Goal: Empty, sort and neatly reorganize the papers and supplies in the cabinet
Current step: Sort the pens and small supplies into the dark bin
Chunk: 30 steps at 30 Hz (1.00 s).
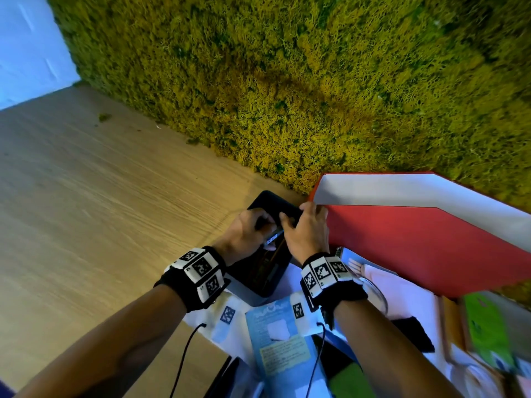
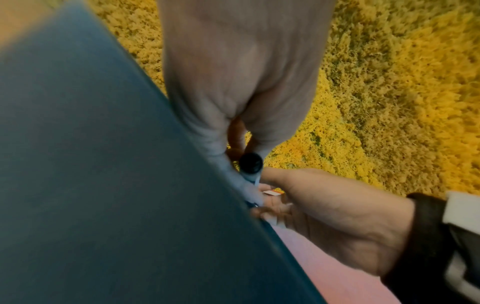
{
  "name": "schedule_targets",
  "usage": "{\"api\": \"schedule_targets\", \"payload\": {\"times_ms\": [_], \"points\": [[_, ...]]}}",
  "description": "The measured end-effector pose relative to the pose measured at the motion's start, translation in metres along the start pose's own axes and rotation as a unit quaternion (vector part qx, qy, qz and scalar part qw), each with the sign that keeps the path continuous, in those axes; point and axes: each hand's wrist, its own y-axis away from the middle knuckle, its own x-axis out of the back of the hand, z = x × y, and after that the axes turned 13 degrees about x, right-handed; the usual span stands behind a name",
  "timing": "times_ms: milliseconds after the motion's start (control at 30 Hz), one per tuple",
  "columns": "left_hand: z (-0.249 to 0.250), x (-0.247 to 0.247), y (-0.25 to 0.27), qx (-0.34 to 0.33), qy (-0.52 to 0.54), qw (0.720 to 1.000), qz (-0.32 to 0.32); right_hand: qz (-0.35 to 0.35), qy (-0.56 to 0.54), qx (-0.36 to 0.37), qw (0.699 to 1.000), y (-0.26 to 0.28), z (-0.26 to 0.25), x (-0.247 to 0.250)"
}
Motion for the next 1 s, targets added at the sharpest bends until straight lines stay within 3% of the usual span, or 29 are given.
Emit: {"api": "schedule_targets", "payload": {"times_ms": [167, 233, 300, 400, 500, 600, 700, 900, 1000], "points": [[-0.009, 0.01, -0.002, 0.006, 0.024, 0.999, -0.047, -0.014, -0.125, -0.035, 0.991, -0.007, 0.001, -0.001], [-0.01, 0.012, -0.005, 0.018, -0.03, 0.999, -0.032, 0.001, -0.168, -0.043, 0.985, -0.006, 0.001, -0.002], [-0.007, 0.012, -0.007, 0.041, -0.168, 0.985, -0.012, 0.051, -0.14, -0.011, 0.989, -0.005, 0.001, -0.002], [0.004, 0.005, -0.006, 0.098, -0.447, 0.885, -0.085, 0.093, -0.082, 0.043, 0.991, -0.003, 0.003, 0.0], [0.012, -0.01, -0.002, 0.136, -0.552, 0.813, -0.121, 0.074, -0.044, 0.075, 0.993, 0.001, 0.007, 0.001], [0.006, -0.028, 0.001, 0.111, -0.625, 0.766, -0.098, 0.061, -0.045, 0.091, 0.993, 0.005, 0.015, 0.002], [-0.001, -0.034, 0.001, 0.105, -0.633, 0.763, -0.079, 0.038, -0.054, 0.104, 0.992, 0.005, 0.024, 0.002], [0.002, -0.02, -0.005, 0.105, -0.574, 0.802, -0.124, 0.007, -0.069, 0.101, 0.992, 0.004, 0.031, -0.002], [0.003, -0.008, -0.01, 0.128, -0.537, 0.823, -0.132, 0.026, -0.06, 0.104, 0.992, 0.004, 0.029, -0.005]]}}
